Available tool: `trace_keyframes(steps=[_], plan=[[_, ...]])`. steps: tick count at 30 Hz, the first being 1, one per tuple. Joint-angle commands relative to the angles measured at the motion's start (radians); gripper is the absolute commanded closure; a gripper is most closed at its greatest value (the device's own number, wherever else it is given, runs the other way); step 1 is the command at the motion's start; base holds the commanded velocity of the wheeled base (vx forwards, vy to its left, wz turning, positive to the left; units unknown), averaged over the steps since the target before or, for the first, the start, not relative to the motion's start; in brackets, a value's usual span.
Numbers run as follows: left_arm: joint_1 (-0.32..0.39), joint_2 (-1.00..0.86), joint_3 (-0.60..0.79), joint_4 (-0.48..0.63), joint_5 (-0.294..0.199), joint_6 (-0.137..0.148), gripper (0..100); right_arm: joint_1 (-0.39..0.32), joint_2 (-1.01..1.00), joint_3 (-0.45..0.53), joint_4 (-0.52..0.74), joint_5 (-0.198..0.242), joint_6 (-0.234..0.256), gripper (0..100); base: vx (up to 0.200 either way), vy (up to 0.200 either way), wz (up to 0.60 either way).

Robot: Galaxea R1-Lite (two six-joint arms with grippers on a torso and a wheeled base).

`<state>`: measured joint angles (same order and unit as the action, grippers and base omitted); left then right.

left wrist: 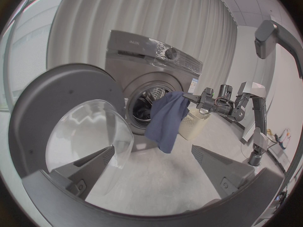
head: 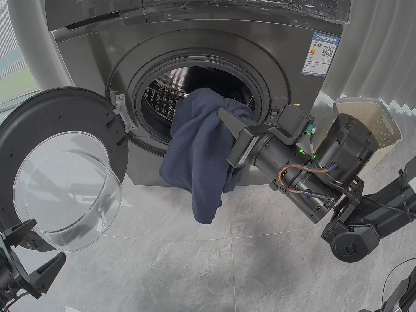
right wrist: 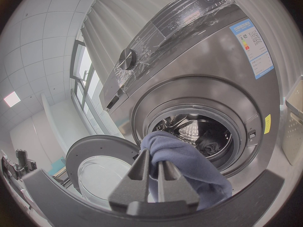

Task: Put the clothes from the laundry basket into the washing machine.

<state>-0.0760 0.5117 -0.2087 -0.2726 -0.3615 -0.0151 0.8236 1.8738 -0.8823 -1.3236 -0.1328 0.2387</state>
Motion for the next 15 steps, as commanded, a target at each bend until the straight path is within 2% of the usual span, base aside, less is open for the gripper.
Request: trace_keyframes(steps=[1,4,10,15], plan=[[-0.127,0.459,-0.028,-0.241,-0.073,0.011,0,-0.006,0.025,-0.033,0.001,0.004,0.001,100,0.000,0.000,0.00],[-0.180,0.570,-0.029,-0.312,-0.071,0.009,0,-0.008,0.042,-0.052,-0.002,0.007,0.001,100,0.000,0.000,0.00],[-0.283,0.705,-0.040,-0.370,-0.065,-0.002,0,-0.008,0.054,-0.086,-0.003,0.053,0.001,100,0.000,0.000,0.00],[-0.324,0.794,-0.057,-0.419,-0.062,-0.003,0,0.000,0.054,-0.106,-0.002,0.058,0.001,100,0.000,0.000,0.00]])
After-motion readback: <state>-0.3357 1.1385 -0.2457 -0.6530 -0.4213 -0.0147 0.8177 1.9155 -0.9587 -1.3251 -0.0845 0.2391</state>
